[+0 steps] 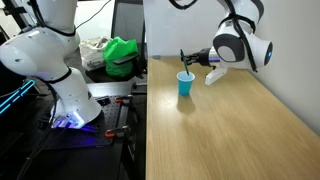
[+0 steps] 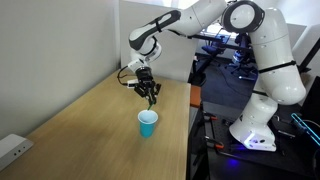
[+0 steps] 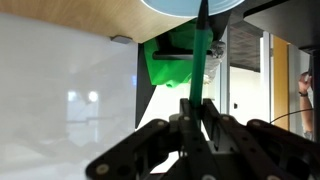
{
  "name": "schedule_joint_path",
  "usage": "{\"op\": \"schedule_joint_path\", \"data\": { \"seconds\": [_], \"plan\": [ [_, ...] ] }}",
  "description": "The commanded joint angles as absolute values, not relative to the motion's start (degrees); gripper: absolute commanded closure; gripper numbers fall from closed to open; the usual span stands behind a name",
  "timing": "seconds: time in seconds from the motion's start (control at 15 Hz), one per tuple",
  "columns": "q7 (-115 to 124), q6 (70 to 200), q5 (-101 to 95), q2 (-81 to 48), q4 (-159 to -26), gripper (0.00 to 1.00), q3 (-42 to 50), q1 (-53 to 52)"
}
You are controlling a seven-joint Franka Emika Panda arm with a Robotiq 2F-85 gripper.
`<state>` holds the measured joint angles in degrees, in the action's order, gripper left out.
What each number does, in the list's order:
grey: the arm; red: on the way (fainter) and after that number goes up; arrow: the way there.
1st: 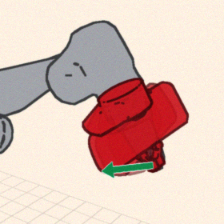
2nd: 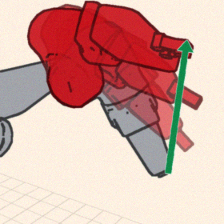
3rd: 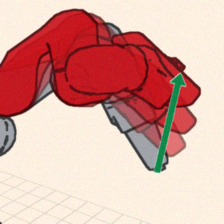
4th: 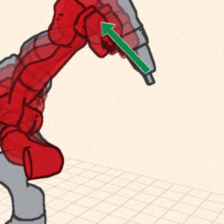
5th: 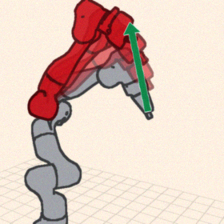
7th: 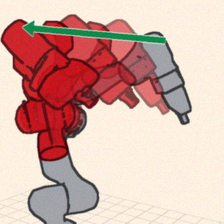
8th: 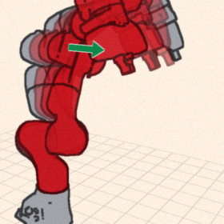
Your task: Pick up the pen from the table and put it in the light blue cup.
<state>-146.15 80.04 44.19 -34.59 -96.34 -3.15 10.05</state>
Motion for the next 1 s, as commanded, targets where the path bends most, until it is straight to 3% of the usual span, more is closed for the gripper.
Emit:
{"op": "schedule_joint_path", "data": {
  "seconds": [0.0,0.2,0.6,0.93],
  "plan": [
    [-148.92,79.14,44.33,-35.08,-95.91,0.96,-3.0,10.03],
    [-150.74,79.06,44.17,-35.83,-95.54,0.96,-3.14,9.88],
    [-149.09,79.65,42.2,-39.26,-92.53,0.96,-11.97,15.43],
    [-149.09,80.29,43.12,-40.99,-92.69,0.96,-11.95,15.7]
  ]
}}
